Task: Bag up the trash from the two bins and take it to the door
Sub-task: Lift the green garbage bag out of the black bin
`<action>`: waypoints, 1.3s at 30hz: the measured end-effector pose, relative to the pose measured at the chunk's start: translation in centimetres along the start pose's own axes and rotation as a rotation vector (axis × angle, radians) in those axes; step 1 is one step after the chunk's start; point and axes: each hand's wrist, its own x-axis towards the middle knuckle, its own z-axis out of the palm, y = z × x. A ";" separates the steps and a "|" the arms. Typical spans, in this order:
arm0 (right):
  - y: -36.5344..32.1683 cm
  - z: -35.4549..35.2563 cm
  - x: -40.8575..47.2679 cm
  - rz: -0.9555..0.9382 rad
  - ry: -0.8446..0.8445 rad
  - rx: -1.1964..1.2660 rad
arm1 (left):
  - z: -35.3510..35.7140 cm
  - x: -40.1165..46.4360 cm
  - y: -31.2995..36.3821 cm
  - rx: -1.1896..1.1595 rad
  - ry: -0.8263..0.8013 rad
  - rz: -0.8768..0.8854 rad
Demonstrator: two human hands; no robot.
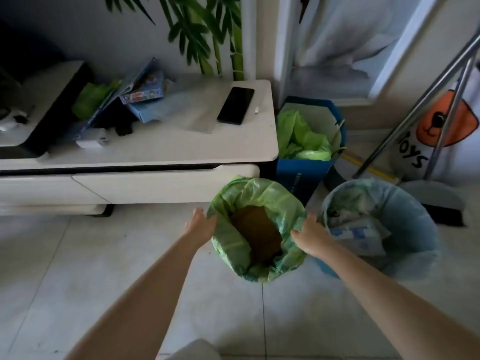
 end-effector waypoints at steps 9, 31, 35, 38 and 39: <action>2.3 2.9 0.4 0.216 -0.192 0.567 | 1.4 -1.0 -1.9 -0.513 -0.131 -0.212; -0.9 -4.3 0.6 -0.051 0.043 0.704 | -2.4 0.9 3.0 -0.401 0.117 0.099; -0.8 -4.3 -0.4 -0.171 0.003 0.667 | -3.1 0.5 3.8 -0.418 0.162 0.182; 0.1 -4.3 -1.5 -0.223 -0.012 0.609 | -4.0 -0.3 3.4 -0.407 0.163 0.190; 0.6 -4.4 -1.8 -0.230 -0.015 0.589 | -4.3 -0.6 3.2 -0.407 0.159 0.189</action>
